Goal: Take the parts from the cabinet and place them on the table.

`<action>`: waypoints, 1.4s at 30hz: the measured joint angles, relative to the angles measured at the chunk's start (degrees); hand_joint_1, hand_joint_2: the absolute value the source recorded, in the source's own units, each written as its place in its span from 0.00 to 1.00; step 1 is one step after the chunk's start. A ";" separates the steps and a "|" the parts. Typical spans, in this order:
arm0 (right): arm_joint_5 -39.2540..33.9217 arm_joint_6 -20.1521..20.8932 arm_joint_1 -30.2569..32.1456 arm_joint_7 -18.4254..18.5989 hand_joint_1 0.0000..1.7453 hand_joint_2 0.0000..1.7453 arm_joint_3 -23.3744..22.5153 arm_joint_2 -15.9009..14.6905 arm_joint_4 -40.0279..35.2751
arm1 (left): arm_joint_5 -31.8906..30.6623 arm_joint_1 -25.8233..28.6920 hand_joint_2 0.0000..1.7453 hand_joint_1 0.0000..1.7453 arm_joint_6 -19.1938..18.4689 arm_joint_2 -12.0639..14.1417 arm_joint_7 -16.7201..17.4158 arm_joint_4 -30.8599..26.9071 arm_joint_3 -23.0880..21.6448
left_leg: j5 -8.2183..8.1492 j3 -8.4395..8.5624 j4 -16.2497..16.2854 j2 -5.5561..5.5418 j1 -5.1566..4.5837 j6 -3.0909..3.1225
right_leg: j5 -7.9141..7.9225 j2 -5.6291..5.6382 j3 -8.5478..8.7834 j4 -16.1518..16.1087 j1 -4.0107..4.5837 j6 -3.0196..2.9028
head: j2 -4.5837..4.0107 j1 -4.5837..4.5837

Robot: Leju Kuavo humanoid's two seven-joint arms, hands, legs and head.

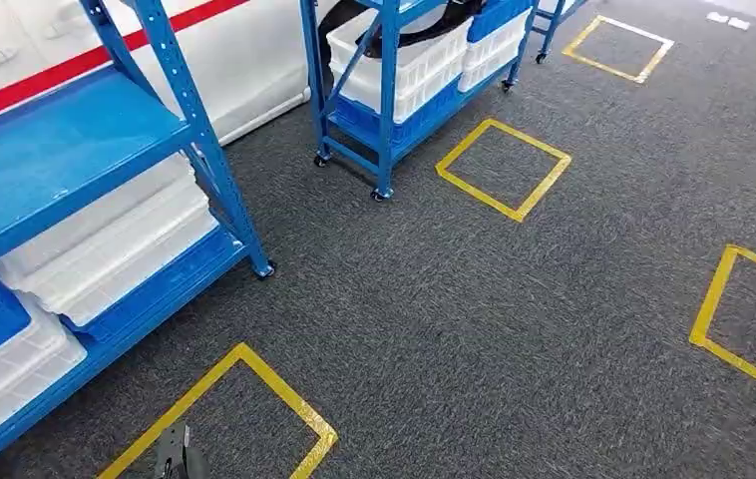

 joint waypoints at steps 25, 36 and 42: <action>1.44 1.40 -0.56 0.00 0.00 0.00 -0.07 -0.37 -0.09 | 2.56 0.22 0.00 0.00 1.20 -0.18 0.20 0.02 0.00 | -0.49 1.35 -0.91 3.92 -0.11 1.81 | -7.74 -4.86 -7.48 16.61 0.43 0.67 | 0.00 0.02; 2.10 1.81 -0.55 0.61 0.00 0.00 -0.15 -0.57 -0.09 | 3.39 0.84 0.00 0.00 1.36 0.24 0.20 0.02 -0.02 | -2.38 -1.16 2.82 2.72 -0.07 -1.32 | 1.37 -4.09 -0.43 -0.38 -0.27 -1.22 | 0.00 -0.02; 2.38 2.05 -0.18 0.76 0.00 0.00 -0.15 -1.18 -0.07 | 3.72 1.19 0.00 0.00 1.36 0.42 0.22 0.02 -0.04 | -6.31 -5.32 13.70 6.41 0.13 -1.58 | 1.12 -9.26 -0.59 -0.27 0.47 -1.85 | 0.00 0.00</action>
